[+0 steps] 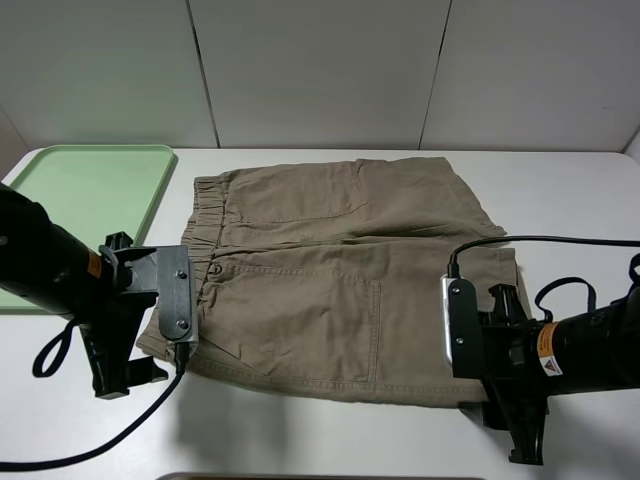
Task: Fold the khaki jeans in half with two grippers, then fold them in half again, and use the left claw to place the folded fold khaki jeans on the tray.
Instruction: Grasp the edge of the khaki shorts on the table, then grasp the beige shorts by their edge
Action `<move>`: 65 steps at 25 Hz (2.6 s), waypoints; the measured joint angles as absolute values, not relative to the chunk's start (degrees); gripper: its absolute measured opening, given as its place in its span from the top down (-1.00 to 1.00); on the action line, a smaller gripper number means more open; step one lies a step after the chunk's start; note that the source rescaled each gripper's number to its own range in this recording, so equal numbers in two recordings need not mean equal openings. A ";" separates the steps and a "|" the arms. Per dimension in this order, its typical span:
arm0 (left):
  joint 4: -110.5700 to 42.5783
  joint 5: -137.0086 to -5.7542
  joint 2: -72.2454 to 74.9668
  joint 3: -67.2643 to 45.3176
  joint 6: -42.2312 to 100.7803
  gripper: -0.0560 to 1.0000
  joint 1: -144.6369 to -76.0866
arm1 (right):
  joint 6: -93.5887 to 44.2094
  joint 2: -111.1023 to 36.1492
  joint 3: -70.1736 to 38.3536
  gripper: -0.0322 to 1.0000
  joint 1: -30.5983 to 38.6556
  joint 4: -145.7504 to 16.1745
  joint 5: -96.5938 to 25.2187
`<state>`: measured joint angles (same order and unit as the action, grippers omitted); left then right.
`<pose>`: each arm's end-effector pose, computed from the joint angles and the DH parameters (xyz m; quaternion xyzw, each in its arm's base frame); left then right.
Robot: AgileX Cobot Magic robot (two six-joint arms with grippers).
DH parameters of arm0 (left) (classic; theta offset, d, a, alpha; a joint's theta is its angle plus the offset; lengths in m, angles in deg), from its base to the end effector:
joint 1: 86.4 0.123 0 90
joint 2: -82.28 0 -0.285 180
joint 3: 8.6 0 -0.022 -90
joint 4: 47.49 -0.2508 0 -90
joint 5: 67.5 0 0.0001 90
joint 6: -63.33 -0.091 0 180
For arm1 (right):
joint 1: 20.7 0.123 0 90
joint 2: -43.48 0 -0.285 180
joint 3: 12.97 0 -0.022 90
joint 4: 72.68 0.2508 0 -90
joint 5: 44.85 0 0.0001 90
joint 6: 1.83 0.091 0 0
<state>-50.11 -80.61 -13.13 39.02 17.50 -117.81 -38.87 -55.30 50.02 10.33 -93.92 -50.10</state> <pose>0.1985 -0.1201 0.1363 0.6267 0.7513 0.0355 0.2038 0.1514 0.0946 0.0897 -0.6903 0.6950 -0.0313 0.1986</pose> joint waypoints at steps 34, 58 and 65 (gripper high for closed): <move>-55.50 -81.48 -19.54 38.95 7.16 -0.78 -121.57 | -38.97 -55.65 50.23 0.94 10.38 -94.97 -47.56; -59.31 -74.12 -26.63 38.13 10.90 0.64 -121.57 | -38.97 -55.82 50.23 0.94 10.38 -94.97 -47.62; -60.63 -74.85 -26.63 38.13 12.00 0.67 -121.57 | -38.97 -55.93 49.05 0.94 10.38 -94.97 -46.11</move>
<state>-60.63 -74.85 -26.63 38.13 12.00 -121.57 -38.97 -55.93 49.05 10.38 -94.97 -46.11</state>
